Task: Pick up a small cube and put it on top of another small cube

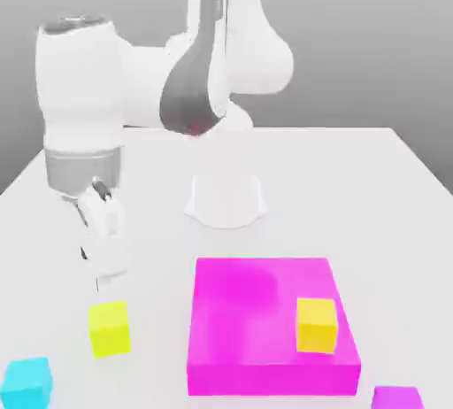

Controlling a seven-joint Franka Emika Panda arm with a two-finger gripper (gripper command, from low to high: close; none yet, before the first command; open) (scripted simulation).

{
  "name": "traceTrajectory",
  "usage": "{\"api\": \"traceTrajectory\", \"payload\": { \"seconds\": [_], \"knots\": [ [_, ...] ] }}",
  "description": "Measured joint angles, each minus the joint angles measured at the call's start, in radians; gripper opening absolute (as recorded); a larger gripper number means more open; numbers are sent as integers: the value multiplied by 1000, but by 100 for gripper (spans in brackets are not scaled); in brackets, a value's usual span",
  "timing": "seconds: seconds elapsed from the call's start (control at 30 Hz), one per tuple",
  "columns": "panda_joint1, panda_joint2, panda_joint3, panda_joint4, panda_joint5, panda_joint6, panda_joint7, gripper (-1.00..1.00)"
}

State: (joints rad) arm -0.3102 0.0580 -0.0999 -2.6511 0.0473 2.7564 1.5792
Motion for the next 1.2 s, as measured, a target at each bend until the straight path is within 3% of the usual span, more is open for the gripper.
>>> {"api": "traceTrajectory", "payload": {
  "seconds": [0.23, 0.27, 0.5, 0.7, 1.2],
  "knots": [
    [-38, 253, 35, 13, 51, 192, 13, 0],
    [-43, 271, 42, 16, 56, 207, 10, -100],
    [-43, 267, 41, 15, 52, 205, 14, -100],
    [-20, 78, 9, -16, -12, 48, 63, -100],
    [327, 210, 215, 322, -124, -191, 364, -100]
  ]
}}
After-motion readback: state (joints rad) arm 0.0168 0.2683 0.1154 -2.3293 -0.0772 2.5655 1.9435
